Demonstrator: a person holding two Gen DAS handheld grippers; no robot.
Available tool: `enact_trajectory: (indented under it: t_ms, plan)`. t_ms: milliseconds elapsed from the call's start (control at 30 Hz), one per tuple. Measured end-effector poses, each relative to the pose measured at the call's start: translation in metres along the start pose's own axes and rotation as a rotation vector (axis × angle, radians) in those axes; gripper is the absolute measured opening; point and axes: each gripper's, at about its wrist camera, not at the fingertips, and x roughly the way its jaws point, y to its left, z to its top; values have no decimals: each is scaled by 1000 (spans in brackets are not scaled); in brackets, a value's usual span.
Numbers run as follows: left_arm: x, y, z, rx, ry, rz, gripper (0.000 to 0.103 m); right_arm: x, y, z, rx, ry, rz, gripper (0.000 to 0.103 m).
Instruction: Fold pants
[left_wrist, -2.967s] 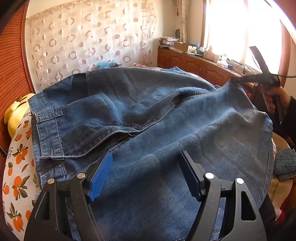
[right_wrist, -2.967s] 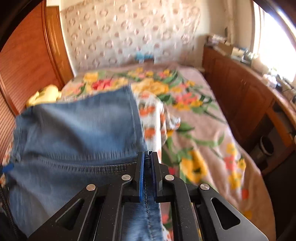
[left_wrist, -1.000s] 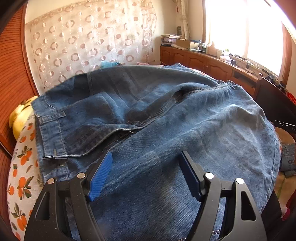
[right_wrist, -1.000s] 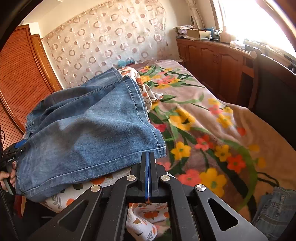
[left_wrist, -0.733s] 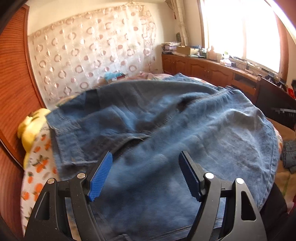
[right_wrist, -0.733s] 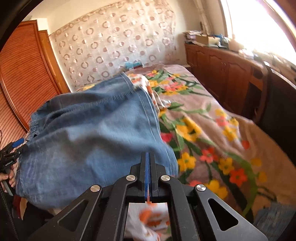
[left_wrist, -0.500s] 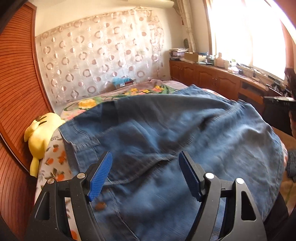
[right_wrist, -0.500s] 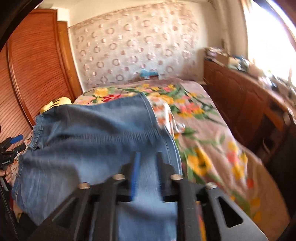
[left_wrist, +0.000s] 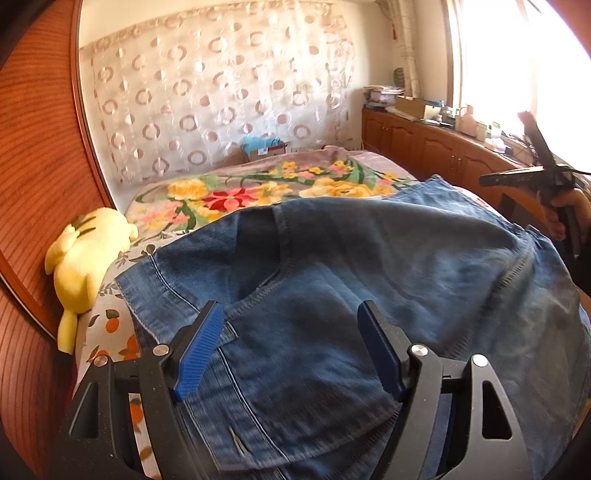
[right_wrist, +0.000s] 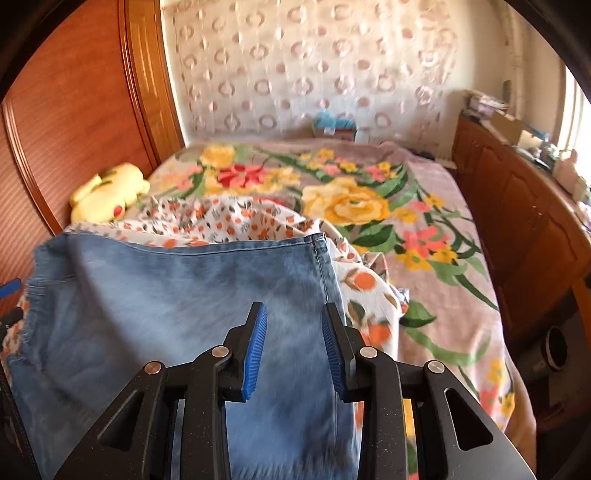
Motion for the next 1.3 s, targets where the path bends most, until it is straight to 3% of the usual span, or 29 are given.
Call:
enact_trajectory:
  t_ms: [233,333,767,800,900,1133,1300]
  plan:
    - [32,17,-8,-83,60,-14,76,83,-13,55,-9,105,-35,32]
    - [32,21,-10,-113,64,-16,76,109,-17,75,26,128,-9,32]
    - [33,22,-11,-118,74,19,76,120,-31,66,70,118,93,29]
    - [32,21,-11,-116,74,22,76,119,-31,64,64,119,87,16]
    - [33,21,-11,-110,72,31,76,110,-31,63,52,86,72,11]
    - [32,21,-11,-111,65,36,76,73,-31,70,21,-49,-98,10]
    - [34,20,-11,-98,71,38,76,85,-26,70,31,-17,-191,11]
